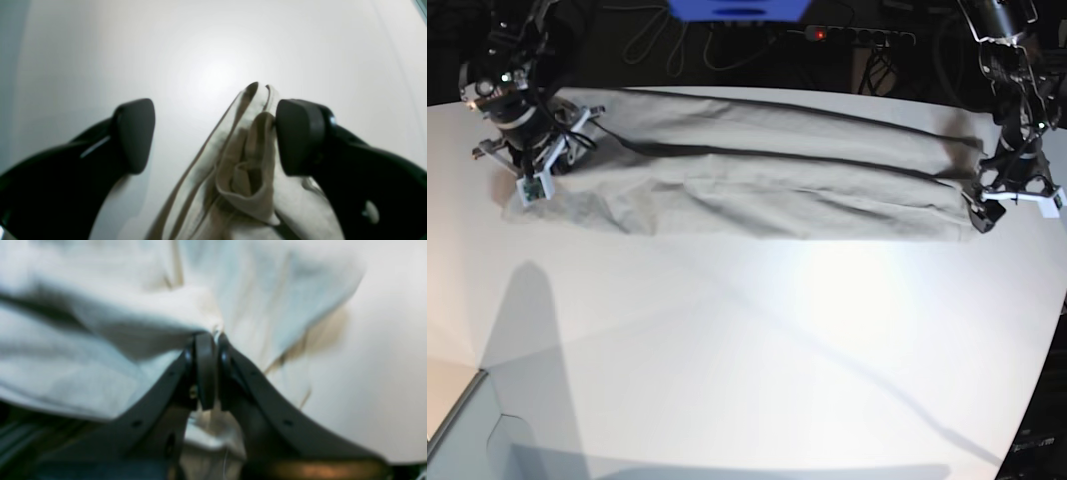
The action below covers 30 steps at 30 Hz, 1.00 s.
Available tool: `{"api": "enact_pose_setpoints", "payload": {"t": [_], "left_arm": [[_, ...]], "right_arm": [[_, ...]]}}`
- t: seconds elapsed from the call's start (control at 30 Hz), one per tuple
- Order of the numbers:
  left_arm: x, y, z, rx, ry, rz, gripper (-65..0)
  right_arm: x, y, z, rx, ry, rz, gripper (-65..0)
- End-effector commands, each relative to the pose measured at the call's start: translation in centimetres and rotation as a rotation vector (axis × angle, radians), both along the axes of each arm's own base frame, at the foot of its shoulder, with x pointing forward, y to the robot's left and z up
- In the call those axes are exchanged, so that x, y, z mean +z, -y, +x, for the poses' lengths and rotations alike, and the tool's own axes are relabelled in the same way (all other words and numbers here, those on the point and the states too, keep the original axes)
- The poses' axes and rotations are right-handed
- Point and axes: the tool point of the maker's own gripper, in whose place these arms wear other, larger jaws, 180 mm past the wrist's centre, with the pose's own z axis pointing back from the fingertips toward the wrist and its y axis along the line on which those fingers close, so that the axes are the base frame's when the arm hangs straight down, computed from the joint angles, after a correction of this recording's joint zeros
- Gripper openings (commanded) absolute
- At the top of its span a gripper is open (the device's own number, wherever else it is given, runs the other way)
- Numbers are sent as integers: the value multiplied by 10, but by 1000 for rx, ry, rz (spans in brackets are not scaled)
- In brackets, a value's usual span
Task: Layout the t-shirt on the table in an organized manner, then fold the t-shirt properly
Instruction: 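Adjust the strip end with the right gripper while the left holds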
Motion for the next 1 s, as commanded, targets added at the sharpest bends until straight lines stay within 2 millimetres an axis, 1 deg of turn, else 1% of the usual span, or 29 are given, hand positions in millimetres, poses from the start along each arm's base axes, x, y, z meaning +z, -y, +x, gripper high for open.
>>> {"api": "enact_pose_setpoints", "payload": {"t": [0.0,0.13,0.27,0.3,0.4,0.53,0.57,0.63,0.7,0.77,0.83,0.87,0.97], "left_arm": [[16,-8,9,-2,51,29,-101],[16,-8,9,-1,51,27,-101],[15,-8,8,-1,49,27,-101],[16,-8,8,0,50,25,-101],[15,-8,7,-1,47,28,-101],[15,-8,8,-1,49,27,-101],[15,-8,8,-1,49,27,-101],[15,-8,8,-1,48,26,-101],[16,-8,9,-1,50,26,-101],[16,-8,9,-1,50,26,-101],[15,-7,9,-1,49,24,-101],[15,-7,9,-1,49,23,-101],[15,-7,9,-2,48,22,-99]], "right_arm": [[8,-1,8,19,35,0,-650],[8,0,21,46,43,-7,-650],[2,9,31,92,22,-37,-650],[0,11,33,103,17,-44,-640],[0,18,40,110,17,-58,-577],[11,19,50,110,48,-70,-460],[15,23,51,102,60,-77,-427],[24,31,51,72,83,-90,-369],[31,38,49,56,99,-104,-332],[38,41,50,53,113,-123,-331],[50,49,43,33,131,-152,-337],[54,46,38,32,139,-154,-337],[52,24,26,32,141,-111,-337]]}}
